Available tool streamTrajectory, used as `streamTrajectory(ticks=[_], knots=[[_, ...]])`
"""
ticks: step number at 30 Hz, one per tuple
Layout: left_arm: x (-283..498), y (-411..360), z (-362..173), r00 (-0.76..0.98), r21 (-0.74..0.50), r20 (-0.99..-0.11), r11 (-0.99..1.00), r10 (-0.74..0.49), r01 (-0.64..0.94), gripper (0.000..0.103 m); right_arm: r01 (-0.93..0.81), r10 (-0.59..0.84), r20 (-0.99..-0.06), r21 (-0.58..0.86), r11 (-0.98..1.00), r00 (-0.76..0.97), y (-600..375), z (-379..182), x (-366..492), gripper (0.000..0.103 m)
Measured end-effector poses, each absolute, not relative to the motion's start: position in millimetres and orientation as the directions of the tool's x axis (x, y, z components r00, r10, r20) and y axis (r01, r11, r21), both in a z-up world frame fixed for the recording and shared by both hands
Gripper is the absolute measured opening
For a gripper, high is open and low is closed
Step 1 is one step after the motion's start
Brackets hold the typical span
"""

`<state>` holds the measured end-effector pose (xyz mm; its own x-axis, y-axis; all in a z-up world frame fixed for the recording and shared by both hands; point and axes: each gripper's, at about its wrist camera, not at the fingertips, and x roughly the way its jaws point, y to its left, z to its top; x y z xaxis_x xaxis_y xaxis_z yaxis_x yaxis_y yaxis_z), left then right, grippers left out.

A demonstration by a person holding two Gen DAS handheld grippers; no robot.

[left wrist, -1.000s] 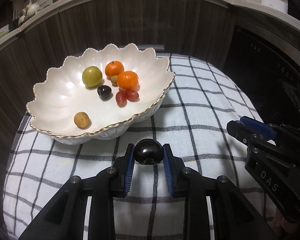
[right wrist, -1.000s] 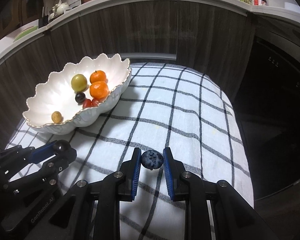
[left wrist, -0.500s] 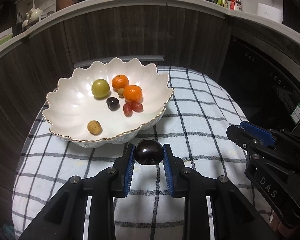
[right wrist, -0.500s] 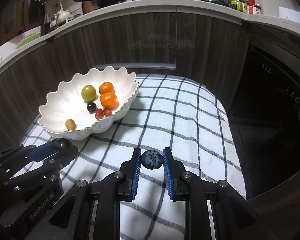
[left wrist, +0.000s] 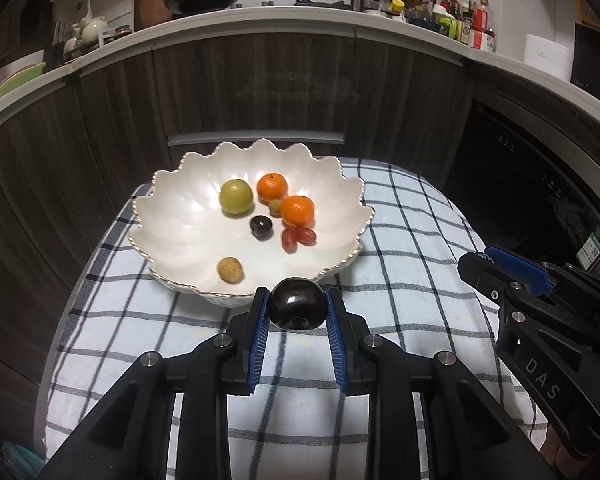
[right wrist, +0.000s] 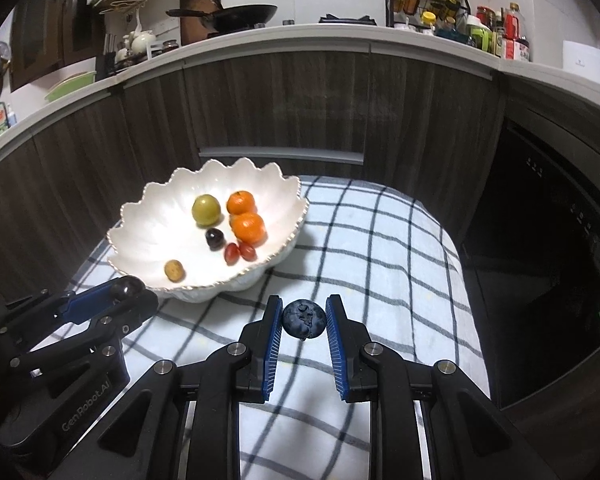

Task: Organize fruits
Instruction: 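Carry the dark plum and blueberry over the white bowl with both tools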

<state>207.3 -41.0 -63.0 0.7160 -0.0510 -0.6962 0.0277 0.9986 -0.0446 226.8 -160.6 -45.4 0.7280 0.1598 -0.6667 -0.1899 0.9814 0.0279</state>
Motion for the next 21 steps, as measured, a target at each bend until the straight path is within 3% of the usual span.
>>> streamTrajectory(ticks=[21], knots=[[221, 25, -51, 0.728, -0.051, -0.686, 0.998, -0.014, -0.029, 0.028, -0.251, 0.207, -0.648, 0.025, 0.968, 0.733, -97, -27, 244, 0.024]])
